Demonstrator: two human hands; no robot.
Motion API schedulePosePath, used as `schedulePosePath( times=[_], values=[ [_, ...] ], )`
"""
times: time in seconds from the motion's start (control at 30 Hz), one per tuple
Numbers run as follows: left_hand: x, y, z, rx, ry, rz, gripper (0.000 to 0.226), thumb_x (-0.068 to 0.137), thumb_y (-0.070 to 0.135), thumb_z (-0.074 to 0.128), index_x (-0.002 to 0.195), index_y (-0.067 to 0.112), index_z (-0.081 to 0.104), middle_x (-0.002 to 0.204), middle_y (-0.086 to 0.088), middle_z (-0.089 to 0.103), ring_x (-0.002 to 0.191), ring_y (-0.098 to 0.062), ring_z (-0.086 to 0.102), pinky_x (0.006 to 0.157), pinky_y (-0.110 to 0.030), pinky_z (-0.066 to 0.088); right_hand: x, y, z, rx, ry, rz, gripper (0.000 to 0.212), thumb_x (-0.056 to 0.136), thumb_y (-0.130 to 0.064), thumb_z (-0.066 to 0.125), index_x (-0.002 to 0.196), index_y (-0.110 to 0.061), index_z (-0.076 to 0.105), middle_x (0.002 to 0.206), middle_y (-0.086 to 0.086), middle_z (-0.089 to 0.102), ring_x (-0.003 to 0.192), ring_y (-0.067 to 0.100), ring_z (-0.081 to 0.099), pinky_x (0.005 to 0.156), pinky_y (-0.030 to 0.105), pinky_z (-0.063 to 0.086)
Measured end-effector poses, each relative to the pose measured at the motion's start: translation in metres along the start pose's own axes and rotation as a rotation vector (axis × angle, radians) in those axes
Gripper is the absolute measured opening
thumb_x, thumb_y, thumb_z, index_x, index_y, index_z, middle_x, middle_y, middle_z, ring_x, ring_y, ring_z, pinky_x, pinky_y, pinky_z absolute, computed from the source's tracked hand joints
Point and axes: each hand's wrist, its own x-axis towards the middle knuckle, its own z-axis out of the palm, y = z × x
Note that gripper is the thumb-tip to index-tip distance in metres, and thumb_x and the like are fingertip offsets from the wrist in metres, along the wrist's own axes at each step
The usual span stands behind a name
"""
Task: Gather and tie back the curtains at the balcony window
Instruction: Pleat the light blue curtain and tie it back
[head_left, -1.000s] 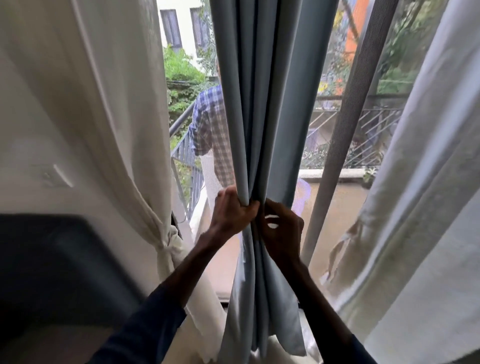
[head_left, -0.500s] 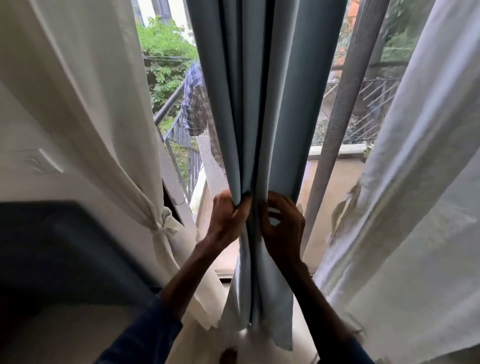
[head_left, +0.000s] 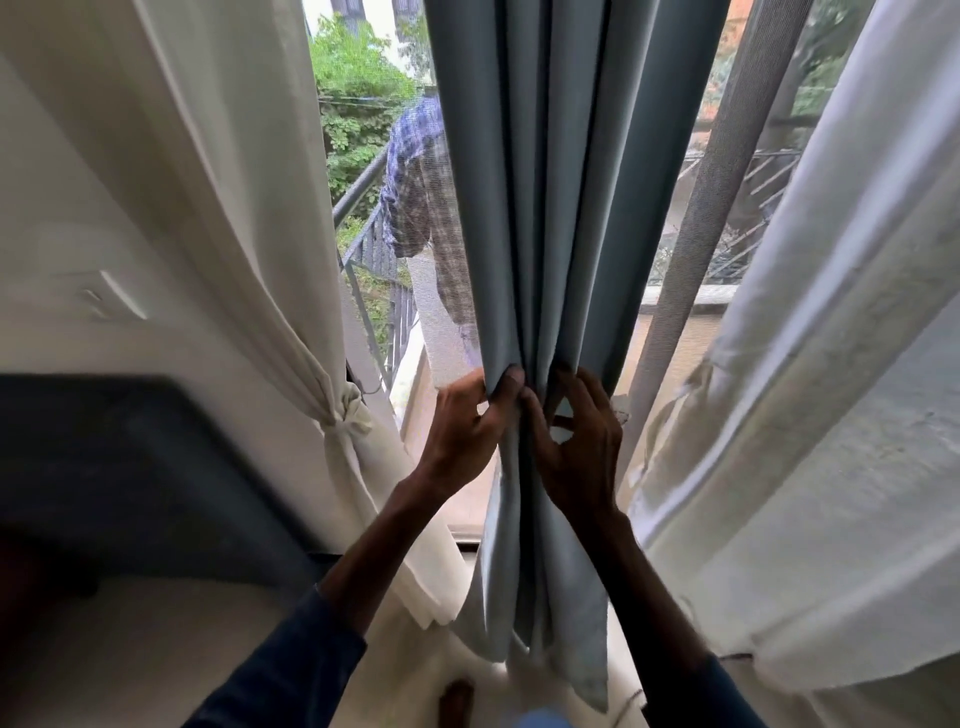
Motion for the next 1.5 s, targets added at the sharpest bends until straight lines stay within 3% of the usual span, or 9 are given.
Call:
schedulePosePath(
  times=[0.13, 0.33, 0.67, 0.77, 0.83, 0.93, 1.13, 1.3, 1.5],
  values=[
    [-0.001, -0.005, -0.003, 0.040, -0.025, 0.030, 0.017, 0.098, 0.021, 0.064, 0.083, 0.015, 0.070, 0.062, 0.019, 0.059, 0.062, 0.010, 0.055, 0.059, -0.014, 0.040, 0.013, 0.003, -0.001, -0.056, 0.016, 0.015, 0.017, 0.091, -0.022, 0.074, 0.099, -0.007, 0.069, 0.091, 0.003, 0.063, 0.080, 0.018, 0.064, 0.059, 0.039, 0.059],
    [0.000, -0.013, -0.005, 0.236, 0.236, -0.048, 0.039, 0.094, 0.020, 0.067, 0.061, 0.006, 0.052, 0.052, -0.013, 0.049, 0.053, -0.038, 0.044, 0.055, -0.037, 0.029, 0.010, -0.002, -0.005, -0.064, 0.062, -0.007, 0.022, 0.091, -0.009, 0.070, 0.072, -0.010, 0.059, 0.076, -0.006, 0.049, 0.065, 0.014, 0.054, 0.052, 0.032, 0.057],
    [-0.004, -0.006, 0.009, 0.060, 0.064, -0.103, 0.039, 0.099, 0.028, 0.058, 0.066, 0.010, 0.050, 0.052, -0.001, 0.045, 0.047, -0.015, 0.039, 0.049, -0.034, 0.036, -0.003, -0.006, -0.007, -0.033, -0.019, -0.046, 0.011, 0.088, 0.000, 0.075, 0.080, -0.005, 0.068, 0.085, -0.005, 0.056, 0.075, -0.001, 0.052, 0.060, 0.010, 0.054],
    [-0.009, -0.005, 0.010, -0.119, -0.007, -0.164, 0.049, 0.099, 0.056, 0.046, 0.079, 0.013, 0.056, 0.067, -0.010, 0.060, 0.067, -0.033, 0.063, 0.064, -0.051, 0.057, -0.001, -0.008, -0.010, -0.014, -0.061, -0.028, 0.010, 0.088, -0.002, 0.076, 0.081, -0.004, 0.070, 0.083, -0.004, 0.054, 0.077, -0.010, 0.055, 0.060, 0.002, 0.049],
    [-0.013, 0.003, 0.007, -0.098, -0.044, -0.151, 0.047, 0.097, 0.064, 0.041, 0.076, 0.024, 0.056, 0.066, 0.004, 0.060, 0.069, -0.023, 0.064, 0.068, -0.049, 0.057, 0.002, -0.006, -0.013, -0.003, -0.119, -0.035, 0.006, 0.088, -0.002, 0.076, 0.083, -0.003, 0.073, 0.082, -0.002, 0.055, 0.078, -0.012, 0.055, 0.060, 0.000, 0.045],
    [-0.011, 0.013, 0.002, 0.014, -0.018, -0.104, 0.043, 0.102, 0.050, 0.042, 0.065, 0.029, 0.047, 0.058, 0.014, 0.056, 0.055, -0.004, 0.050, 0.057, -0.035, 0.045, 0.006, -0.003, -0.015, -0.023, -0.215, -0.047, 0.006, 0.090, -0.005, 0.074, 0.085, -0.006, 0.075, 0.081, -0.007, 0.052, 0.076, -0.011, 0.053, 0.064, 0.001, 0.039],
    [-0.003, 0.010, 0.003, 0.148, 0.140, -0.101, 0.032, 0.094, 0.021, 0.060, 0.067, 0.022, 0.043, 0.059, -0.008, 0.055, 0.063, -0.038, 0.052, 0.060, -0.034, 0.035, 0.010, -0.003, -0.016, -0.001, -0.274, -0.028, 0.011, 0.090, -0.011, 0.075, 0.079, -0.013, 0.075, 0.078, -0.014, 0.054, 0.071, -0.003, 0.055, 0.064, 0.012, 0.039],
    [0.004, 0.007, 0.003, 0.257, 0.130, -0.112, 0.018, 0.086, 0.014, 0.068, 0.071, 0.015, 0.057, 0.068, -0.015, 0.064, 0.068, -0.043, 0.055, 0.060, -0.035, 0.043, 0.008, -0.004, -0.015, -0.036, -0.148, 0.000, 0.009, 0.089, -0.009, 0.075, 0.080, -0.011, 0.076, 0.076, -0.010, 0.056, 0.069, 0.007, 0.058, 0.060, 0.013, 0.047],
    [-0.010, 0.006, -0.012, 0.294, 0.105, -0.042, 0.029, 0.094, 0.014, 0.055, 0.067, 0.011, 0.046, 0.057, -0.015, 0.048, 0.055, -0.042, 0.036, 0.055, -0.040, 0.025, 0.005, 0.005, -0.016, -0.094, -0.014, 0.013, 0.012, 0.094, -0.006, 0.069, 0.084, -0.006, 0.076, 0.079, 0.002, 0.057, 0.067, 0.011, 0.057, 0.056, 0.024, 0.059]
  ],
)
